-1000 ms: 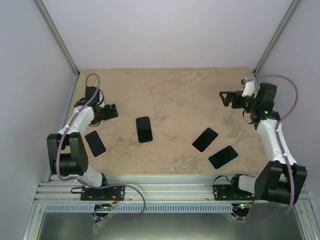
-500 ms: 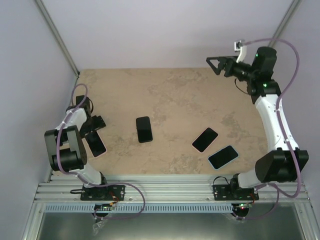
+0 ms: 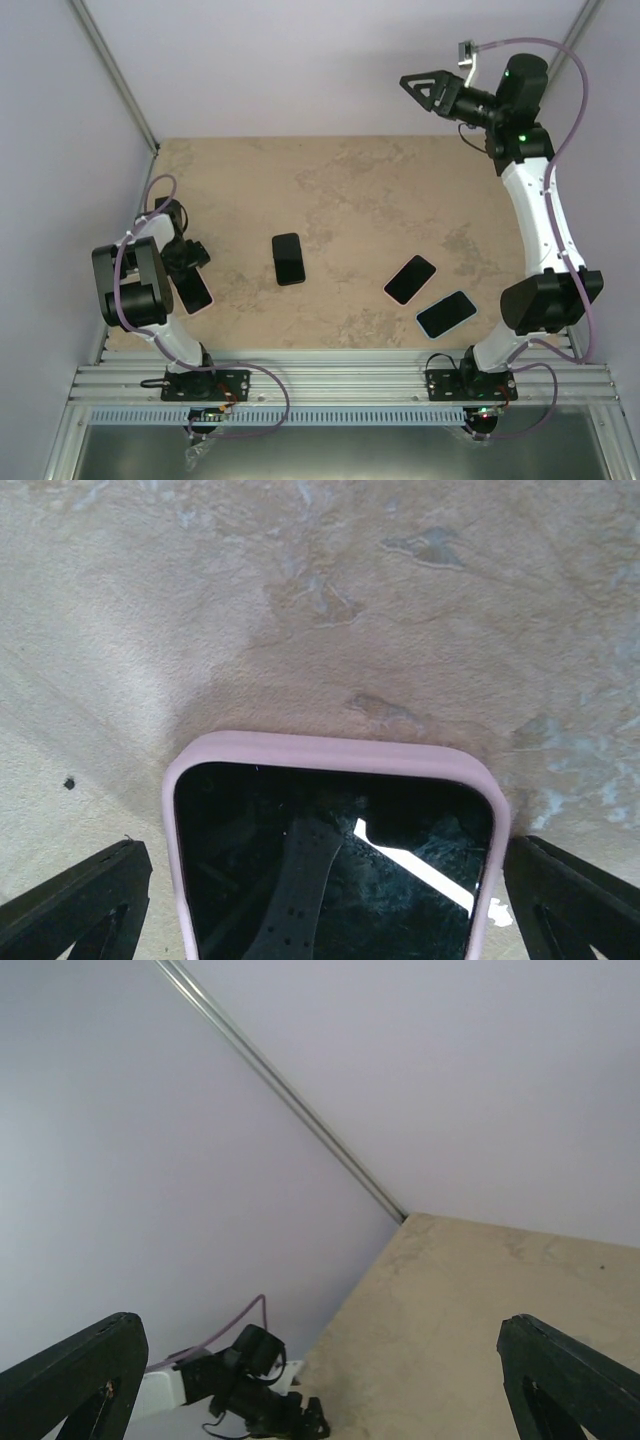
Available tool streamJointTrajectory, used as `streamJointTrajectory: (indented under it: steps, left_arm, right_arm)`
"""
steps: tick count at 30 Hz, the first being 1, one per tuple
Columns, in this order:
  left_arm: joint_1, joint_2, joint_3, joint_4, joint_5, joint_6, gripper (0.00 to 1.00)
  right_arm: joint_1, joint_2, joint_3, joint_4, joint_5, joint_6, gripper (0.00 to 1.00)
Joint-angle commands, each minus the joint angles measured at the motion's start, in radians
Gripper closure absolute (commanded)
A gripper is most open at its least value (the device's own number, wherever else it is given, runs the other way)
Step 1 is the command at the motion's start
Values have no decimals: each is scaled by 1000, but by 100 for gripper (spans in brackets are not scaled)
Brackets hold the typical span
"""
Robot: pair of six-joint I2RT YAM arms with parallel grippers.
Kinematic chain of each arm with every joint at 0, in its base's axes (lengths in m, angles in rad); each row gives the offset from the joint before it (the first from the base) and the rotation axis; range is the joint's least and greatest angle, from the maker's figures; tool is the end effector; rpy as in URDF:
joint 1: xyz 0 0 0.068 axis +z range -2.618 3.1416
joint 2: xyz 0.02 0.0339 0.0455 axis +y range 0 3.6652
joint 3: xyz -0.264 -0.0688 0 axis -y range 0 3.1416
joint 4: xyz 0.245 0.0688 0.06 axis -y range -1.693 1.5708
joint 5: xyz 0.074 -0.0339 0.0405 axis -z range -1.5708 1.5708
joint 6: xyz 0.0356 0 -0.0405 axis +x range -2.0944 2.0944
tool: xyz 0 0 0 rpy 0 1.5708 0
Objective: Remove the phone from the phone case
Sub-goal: Pick up the phone at the center of the board.
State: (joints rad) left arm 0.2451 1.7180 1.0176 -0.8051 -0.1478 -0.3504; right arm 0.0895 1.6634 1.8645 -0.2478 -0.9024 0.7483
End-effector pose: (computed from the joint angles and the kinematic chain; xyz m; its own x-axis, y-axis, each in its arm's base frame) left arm 0.2818 0.0759 0.1536 -0.8236 -0.5560 -0.1117 -0.5665 0.8159 0.1156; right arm 0.3645 0.0608 0.4796 -0.6030 0.3692 -0.7071 -0.5812 0.4038 0.7065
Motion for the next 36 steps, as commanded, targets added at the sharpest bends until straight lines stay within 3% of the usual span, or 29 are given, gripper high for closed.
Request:
streamJointTrajectory:
  steps: [1,16,22,28,31,36]
  left_arm:
    - [-8,7,-9,-9,20,-11,1]
    - [-297,40,-9,36,45,9,5]
    - [-367,70,-2,60,26,52,17]
    - [-434,63,-14,77,35,130,36]
    - [-443,75,23,48,36,235,31]
    - [-418,-20,45,14,88,608,7]
  right_arm:
    - [7,2,36,-6,-70,113,2]
    - [0,-4,68,-21,-64,160,2]
    - [-1,2,84,-31,-37,145,2]
    - [-12,1,78,-10,-54,156,2]
    - [-12,5,79,0,-54,165,2]
    - [-13,3,60,-18,-63,149,2]
